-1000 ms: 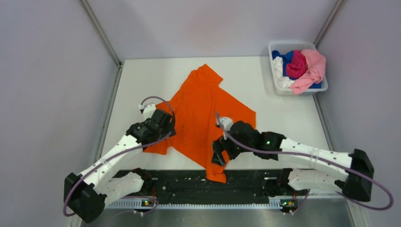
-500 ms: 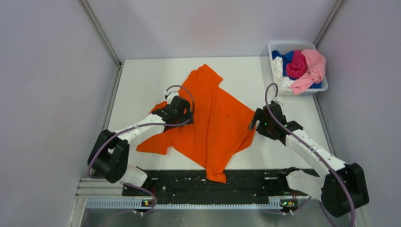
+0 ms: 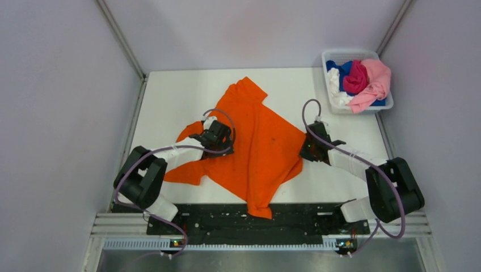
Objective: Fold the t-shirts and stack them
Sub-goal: Flatten out the tshirt
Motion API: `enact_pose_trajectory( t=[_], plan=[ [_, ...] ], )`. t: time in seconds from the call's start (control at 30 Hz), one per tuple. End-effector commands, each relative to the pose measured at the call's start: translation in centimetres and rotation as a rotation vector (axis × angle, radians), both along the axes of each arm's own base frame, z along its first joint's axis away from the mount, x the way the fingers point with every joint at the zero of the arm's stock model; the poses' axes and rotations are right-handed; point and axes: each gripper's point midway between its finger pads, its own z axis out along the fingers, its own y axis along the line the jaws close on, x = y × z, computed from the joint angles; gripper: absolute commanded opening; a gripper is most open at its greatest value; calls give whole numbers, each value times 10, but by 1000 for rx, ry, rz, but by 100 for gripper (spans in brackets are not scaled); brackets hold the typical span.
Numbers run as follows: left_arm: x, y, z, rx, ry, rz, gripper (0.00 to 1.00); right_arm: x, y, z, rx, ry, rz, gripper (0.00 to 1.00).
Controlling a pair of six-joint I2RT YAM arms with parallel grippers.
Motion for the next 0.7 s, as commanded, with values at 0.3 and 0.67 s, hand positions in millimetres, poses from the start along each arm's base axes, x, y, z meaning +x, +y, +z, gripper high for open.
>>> enact_pose_trajectory(
  t=[0.3, 0.67],
  plan=[
    [-10, 12, -9, 28, 11, 31, 99, 35, -44, 90, -595, 111, 15, 0],
    [-9, 20, 4, 65, 0, 53, 99, 70, -73, 133, -969, 102, -203, 59]
  ],
)
